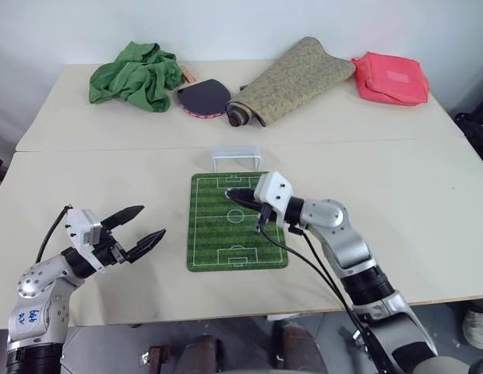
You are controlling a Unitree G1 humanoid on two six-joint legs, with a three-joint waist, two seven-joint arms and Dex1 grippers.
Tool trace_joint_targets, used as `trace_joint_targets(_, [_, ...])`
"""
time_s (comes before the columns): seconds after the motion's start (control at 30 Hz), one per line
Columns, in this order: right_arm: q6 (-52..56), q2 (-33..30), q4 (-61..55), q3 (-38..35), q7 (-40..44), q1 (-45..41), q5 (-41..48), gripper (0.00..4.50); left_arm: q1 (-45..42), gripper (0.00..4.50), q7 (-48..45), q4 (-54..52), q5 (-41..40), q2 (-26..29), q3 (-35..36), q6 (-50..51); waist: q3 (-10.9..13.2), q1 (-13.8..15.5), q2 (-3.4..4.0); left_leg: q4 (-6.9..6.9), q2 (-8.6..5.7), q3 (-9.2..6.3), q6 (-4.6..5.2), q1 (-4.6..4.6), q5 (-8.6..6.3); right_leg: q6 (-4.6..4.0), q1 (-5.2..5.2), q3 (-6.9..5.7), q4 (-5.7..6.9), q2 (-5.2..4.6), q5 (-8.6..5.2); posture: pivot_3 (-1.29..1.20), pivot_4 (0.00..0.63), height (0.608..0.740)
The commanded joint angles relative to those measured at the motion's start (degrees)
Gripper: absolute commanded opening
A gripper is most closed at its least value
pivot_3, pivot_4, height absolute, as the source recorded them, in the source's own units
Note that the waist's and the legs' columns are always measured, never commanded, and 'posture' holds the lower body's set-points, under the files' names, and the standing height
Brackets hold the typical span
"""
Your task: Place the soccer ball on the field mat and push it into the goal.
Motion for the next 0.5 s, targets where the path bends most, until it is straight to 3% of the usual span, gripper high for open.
trace_joint_targets(0.03, [-2.57,-1.74,-3.52,-1.91,1.83,1.21,2.07,0.06,-1.08,4.5,0.75,-1.6,0.11,0.58,0.26,0.03,0.0,0.0,0.0,0.0,0.01,0.0,0.0,0.01,0.0,0.0,0.0,0.01,0.0,0.0,0.0,0.0,0.15,0.74])
trace_joint_targets(0.17, [-8.75,-5.28,-5.23,-5.26,7.33,5.98,7.35,0.06,-1.89,4.5,0.69,-1.39,-0.31,0.47,0.51,-0.17,0.0,-0.04,0.0,0.0,0.02,-0.01,0.0,0.04,0.0,0.0,0.0,0.01,0.0,0.01,0.0,0.0,0.15,0.74])
trace_joint_targets(0.3, [-9.66,-14.06,-11.87,-14.57,14.5,17.81,17.08,0.06,-2.14,4.5,-1.32,-0.44,-0.82,1.31,1.64,-1.75,0.0,0.69,-0.01,-0.02,-0.05,0.09,0.02,-0.01,-0.01,0.0,0.1,-0.1,-0.06,-0.03,0.0,0.0,0.15,0.74])
trace_joint_targets(0.5, [-7.72,-21.41,-16.5,-25.41,15.38,28.98,22.9,0.06,-3.07,4.5,-1.25,3.85,5.06,3.02,0.64,-7.31,0.02,0.94,-0.01,-0.02,0.04,0.48,0.03,0.1,-0.02,0.02,0.12,-0.02,-0.13,0.0,0.01,0.0,0.15,0.74])
